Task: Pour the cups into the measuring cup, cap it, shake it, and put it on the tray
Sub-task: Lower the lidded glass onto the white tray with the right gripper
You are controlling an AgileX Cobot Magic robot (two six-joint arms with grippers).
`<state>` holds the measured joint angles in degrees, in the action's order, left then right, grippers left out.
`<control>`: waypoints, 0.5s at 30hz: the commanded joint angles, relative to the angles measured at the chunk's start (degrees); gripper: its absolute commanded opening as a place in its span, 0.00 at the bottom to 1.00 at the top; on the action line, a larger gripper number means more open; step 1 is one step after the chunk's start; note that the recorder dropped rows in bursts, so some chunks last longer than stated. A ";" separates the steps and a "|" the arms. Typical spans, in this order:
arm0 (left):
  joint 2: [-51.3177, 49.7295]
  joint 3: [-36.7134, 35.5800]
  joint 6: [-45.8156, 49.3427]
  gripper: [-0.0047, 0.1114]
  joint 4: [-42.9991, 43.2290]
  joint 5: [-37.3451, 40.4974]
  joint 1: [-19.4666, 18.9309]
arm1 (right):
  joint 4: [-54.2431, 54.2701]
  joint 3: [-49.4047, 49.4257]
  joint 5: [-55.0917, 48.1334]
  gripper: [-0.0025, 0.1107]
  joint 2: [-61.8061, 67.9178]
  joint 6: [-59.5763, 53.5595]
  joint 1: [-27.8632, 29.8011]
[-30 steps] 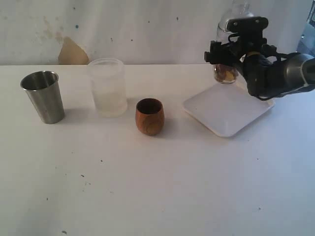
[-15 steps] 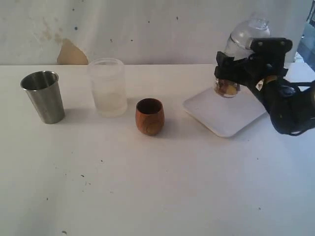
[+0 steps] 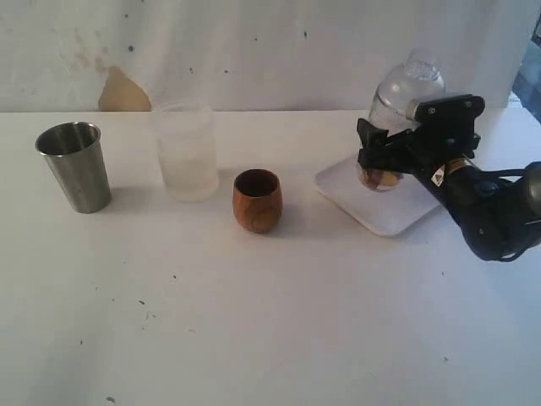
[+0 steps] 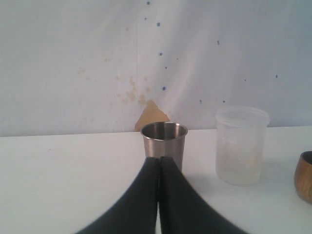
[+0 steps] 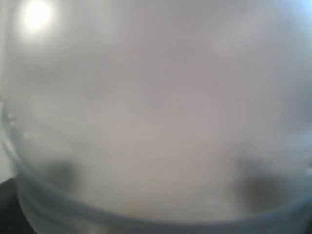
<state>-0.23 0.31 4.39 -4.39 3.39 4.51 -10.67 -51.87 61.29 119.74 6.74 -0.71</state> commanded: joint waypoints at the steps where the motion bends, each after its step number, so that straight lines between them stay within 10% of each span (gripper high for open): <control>1: 0.23 -0.31 -0.06 0.04 -0.50 -0.28 0.25 | -0.57 -0.03 2.70 0.05 1.88 -0.43 0.10; 15: 0.23 -0.31 -0.06 0.04 -0.50 -0.28 0.25 | -0.98 -0.03 2.97 0.65 2.50 -0.30 0.10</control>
<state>-0.23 0.31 4.39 -4.39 3.39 4.51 -11.61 -51.87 61.66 122.51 6.50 -0.71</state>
